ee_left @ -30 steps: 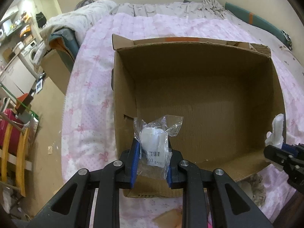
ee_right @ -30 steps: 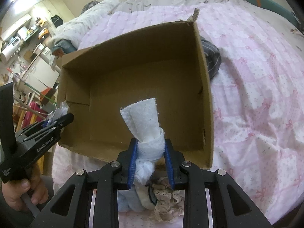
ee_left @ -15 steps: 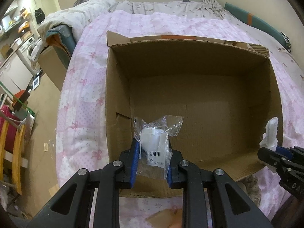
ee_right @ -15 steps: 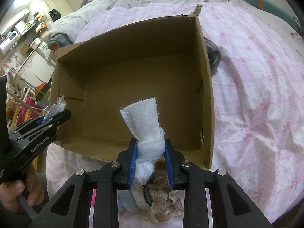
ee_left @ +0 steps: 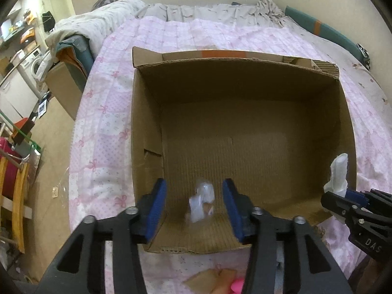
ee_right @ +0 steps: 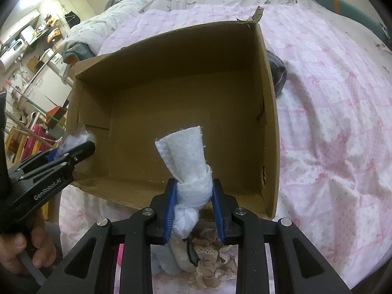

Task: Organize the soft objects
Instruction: 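Carry the sock over the box with the right gripper while the left gripper drops the bag inside, then open the right gripper to drop the white sock into the box, then lower the left gripper and grasp the tan cone-shaped piece, then grasp the pink sponge with the right gripper and lift it, then carry the pink sponge and tan piece over the box with both grippers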

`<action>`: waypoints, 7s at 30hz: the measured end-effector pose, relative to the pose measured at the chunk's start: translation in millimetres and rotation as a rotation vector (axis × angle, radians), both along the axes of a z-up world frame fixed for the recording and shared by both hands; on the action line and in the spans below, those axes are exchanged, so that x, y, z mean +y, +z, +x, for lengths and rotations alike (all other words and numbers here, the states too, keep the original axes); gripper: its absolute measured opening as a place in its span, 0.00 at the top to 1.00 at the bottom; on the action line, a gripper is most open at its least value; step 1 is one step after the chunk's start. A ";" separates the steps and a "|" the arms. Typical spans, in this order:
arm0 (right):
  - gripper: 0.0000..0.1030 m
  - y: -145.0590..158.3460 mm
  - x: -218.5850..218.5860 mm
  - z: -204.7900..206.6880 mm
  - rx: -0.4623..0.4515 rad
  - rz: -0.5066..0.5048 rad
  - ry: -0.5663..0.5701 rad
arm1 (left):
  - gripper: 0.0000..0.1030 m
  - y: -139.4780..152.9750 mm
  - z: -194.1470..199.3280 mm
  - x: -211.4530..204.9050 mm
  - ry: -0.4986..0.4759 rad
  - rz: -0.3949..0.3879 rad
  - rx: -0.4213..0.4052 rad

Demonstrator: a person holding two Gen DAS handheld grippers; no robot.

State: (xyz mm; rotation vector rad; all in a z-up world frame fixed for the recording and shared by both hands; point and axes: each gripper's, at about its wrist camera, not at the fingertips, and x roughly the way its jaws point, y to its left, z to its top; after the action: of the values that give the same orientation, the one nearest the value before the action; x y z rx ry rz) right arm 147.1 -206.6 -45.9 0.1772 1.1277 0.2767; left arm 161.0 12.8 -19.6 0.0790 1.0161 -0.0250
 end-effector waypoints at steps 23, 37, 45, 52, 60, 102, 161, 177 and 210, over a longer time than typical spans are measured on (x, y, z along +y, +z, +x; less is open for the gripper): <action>0.67 0.0 -6.7 2.9 -0.002 0.007 -0.050 | 0.40 12.0 -6.8 9.0 0.023 -0.014 -0.057; 0.08 23.1 -16.1 -0.5 -0.157 0.040 -0.100 | 0.40 21.3 -13.5 15.7 0.042 -0.027 -0.105; 0.08 24.3 -16.2 -1.8 -0.147 0.043 -0.095 | 0.40 24.5 -19.7 23.4 0.069 -0.031 -0.105; 0.08 27.1 -22.4 -11.5 -0.142 0.050 -0.100 | 0.40 34.9 -34.5 35.7 0.107 -0.038 -0.119; 0.08 33.1 -29.6 -25.1 -0.153 0.007 -0.142 | 0.40 37.3 -58.2 51.7 0.159 -0.073 -0.095; 0.08 9.5 -35.3 -62.2 0.001 0.112 -0.154 | 0.60 -106.4 -56.2 48.4 0.189 -0.381 0.530; 0.79 -15.2 79.7 -73.0 0.224 0.215 0.189 | 0.90 -42.0 -73.3 56.2 0.186 -0.253 0.303; 0.80 -13.3 40.6 -82.0 0.166 0.231 0.120 | 0.90 -38.0 -84.9 49.7 0.154 -0.127 0.259; 0.80 75.6 -10.9 -57.4 -0.076 0.346 0.049 | 0.90 75.4 -45.6 36.7 0.068 -0.114 -0.042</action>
State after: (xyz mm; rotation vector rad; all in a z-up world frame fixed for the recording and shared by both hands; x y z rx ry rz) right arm 89.7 -217.4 29.8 0.4420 1.0037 0.5187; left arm 115.4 49.5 55.7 -0.0586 0.9729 -0.0187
